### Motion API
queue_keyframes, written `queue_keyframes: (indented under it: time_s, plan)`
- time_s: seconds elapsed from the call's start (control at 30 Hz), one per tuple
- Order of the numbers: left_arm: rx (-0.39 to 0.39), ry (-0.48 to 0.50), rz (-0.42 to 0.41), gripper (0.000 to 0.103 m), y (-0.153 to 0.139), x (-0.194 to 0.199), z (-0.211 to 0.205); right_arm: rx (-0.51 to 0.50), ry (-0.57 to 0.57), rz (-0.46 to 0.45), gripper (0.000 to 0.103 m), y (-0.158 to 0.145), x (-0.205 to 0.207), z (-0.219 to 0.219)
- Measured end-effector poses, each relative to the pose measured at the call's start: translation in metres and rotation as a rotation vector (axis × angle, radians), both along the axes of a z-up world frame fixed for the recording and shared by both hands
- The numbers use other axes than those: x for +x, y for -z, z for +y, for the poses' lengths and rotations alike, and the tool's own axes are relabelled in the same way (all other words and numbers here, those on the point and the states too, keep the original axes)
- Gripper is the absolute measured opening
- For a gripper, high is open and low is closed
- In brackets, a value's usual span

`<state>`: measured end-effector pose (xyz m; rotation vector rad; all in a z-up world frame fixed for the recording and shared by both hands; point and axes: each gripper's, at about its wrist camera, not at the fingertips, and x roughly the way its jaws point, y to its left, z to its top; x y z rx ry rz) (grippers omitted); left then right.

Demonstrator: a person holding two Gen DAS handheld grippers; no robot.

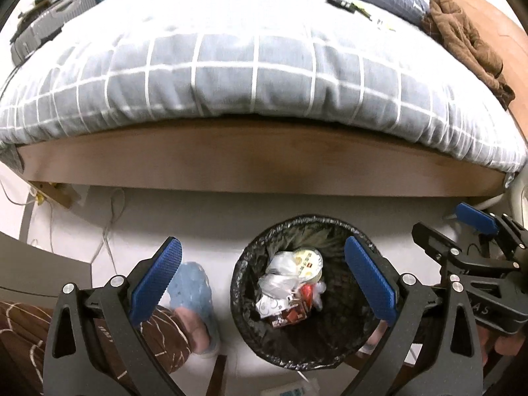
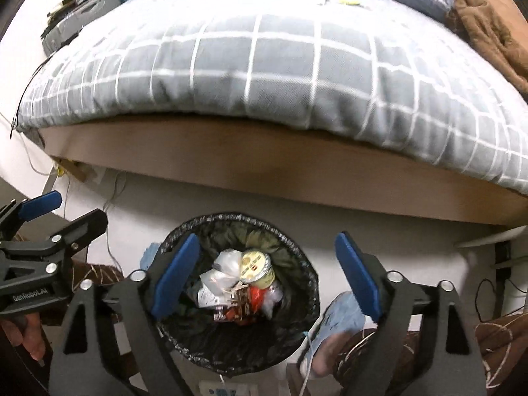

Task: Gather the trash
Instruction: 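Move both tools back over the bed toward the black and yellow packets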

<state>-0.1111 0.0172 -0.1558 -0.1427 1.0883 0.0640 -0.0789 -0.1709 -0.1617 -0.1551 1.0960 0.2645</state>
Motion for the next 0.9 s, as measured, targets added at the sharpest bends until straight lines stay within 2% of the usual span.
queue_keyframes:
  time_s: [0.1,0.17,0.6,0.9]
  plan:
    - [0.006,0.0,-0.031,0.097,-0.011,0.0,-0.001,-0.004,-0.01,-0.038,0.088,-0.013,0.003,0.002]
    - [0.014,0.001,-0.048,0.097,-0.017,0.002,-0.001,-0.01,-0.008,-0.077,0.094,-0.023,0.003,0.001]
    - [0.039,-0.002,-0.155,0.097,-0.062,0.027,0.001,0.008,0.057,-0.21,0.095,-0.069,0.026,-0.013]
    - [0.042,0.007,-0.195,0.097,-0.079,0.072,0.004,0.017,0.082,-0.269,0.095,-0.09,0.054,-0.023]
